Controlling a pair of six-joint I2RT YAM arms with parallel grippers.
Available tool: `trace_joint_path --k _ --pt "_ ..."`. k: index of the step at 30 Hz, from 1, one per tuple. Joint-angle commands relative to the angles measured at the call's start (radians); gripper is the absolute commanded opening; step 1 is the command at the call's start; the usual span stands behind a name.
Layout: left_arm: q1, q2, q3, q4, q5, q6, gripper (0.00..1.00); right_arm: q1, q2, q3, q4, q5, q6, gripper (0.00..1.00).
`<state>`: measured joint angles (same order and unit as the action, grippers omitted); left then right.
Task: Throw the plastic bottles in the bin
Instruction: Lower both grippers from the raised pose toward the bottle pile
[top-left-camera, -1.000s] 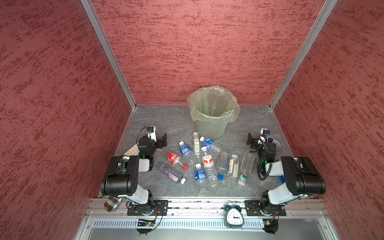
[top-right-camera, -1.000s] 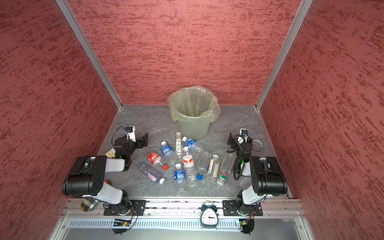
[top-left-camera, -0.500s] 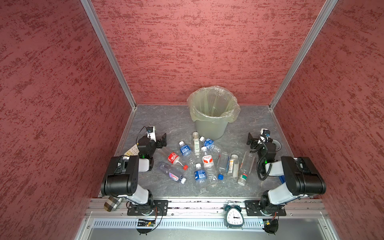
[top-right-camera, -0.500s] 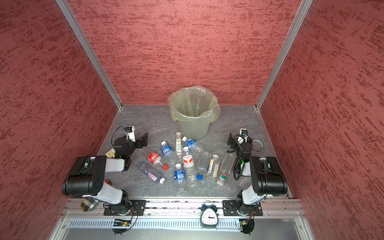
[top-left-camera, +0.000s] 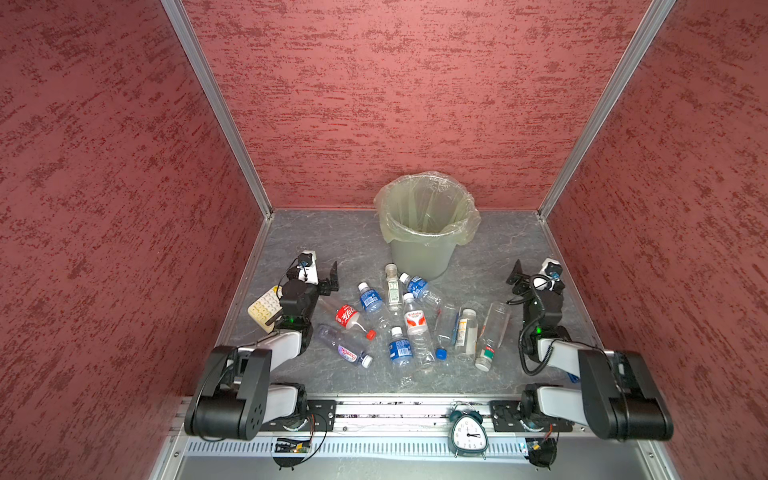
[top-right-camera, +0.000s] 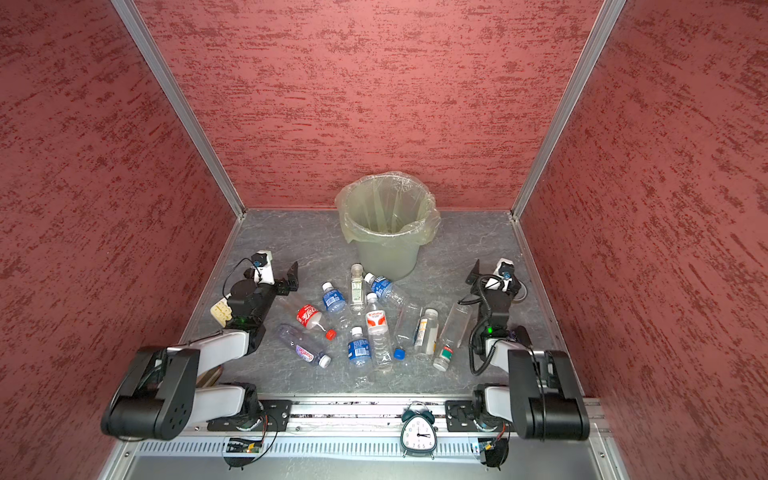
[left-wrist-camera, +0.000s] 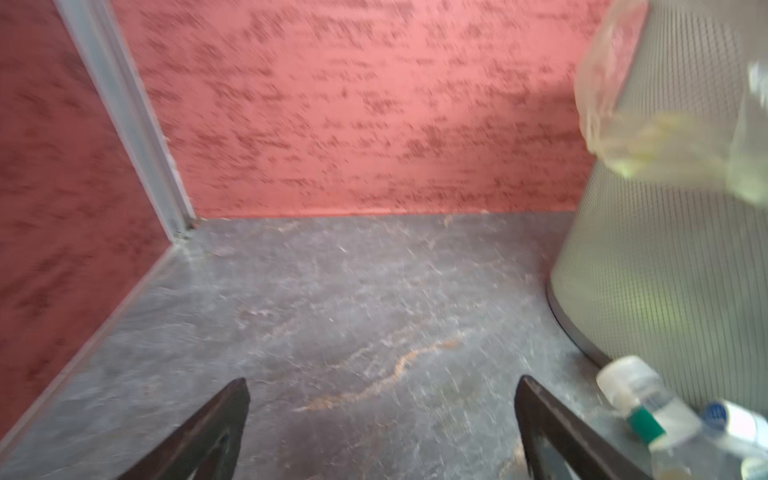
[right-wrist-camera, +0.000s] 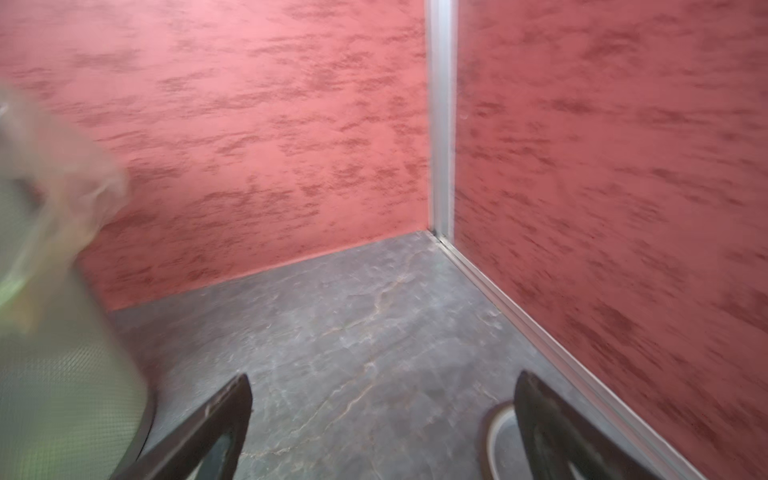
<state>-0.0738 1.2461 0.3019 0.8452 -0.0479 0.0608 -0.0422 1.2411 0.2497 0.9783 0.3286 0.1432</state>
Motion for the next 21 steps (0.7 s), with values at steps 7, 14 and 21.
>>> trace_joint_path --k 7,14,21 --pt "-0.049 -0.280 0.080 -0.358 -0.311 -0.237 0.99 0.008 -0.192 0.364 -0.886 0.131 0.434 0.99" --pt "-0.156 -0.364 0.217 -0.787 -0.290 -0.388 0.99 0.168 -0.259 0.478 -1.204 0.255 0.444 0.99" --pt "-0.270 -0.476 0.229 -0.971 -0.290 -0.444 1.00 0.317 -0.289 0.511 -1.447 0.259 0.509 0.98"
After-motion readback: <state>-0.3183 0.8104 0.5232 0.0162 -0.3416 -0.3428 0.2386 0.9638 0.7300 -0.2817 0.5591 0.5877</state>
